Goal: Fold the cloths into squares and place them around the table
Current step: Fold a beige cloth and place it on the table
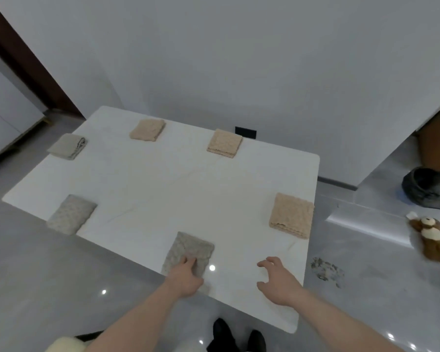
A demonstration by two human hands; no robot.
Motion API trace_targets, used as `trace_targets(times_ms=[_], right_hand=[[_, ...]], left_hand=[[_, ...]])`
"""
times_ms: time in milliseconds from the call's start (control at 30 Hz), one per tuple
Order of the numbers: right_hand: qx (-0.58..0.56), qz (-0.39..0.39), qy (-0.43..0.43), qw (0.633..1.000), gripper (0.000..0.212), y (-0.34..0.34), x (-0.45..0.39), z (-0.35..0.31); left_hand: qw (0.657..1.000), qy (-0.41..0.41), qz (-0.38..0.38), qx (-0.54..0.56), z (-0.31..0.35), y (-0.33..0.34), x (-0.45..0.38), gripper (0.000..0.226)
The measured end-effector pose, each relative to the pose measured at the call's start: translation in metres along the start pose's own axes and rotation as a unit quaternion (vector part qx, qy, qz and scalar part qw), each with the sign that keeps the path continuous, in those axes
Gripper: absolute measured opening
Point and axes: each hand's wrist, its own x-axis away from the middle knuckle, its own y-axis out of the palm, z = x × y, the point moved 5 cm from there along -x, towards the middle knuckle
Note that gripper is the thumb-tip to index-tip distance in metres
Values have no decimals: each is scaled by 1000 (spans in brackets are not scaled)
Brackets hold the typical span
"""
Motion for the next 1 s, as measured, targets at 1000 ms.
trace_targets(times_ms=[1000], right_hand=[[6, -7, 71, 997, 62, 138, -84, -227]], left_hand=[[987, 30, 81, 134, -279, -125, -8, 50]])
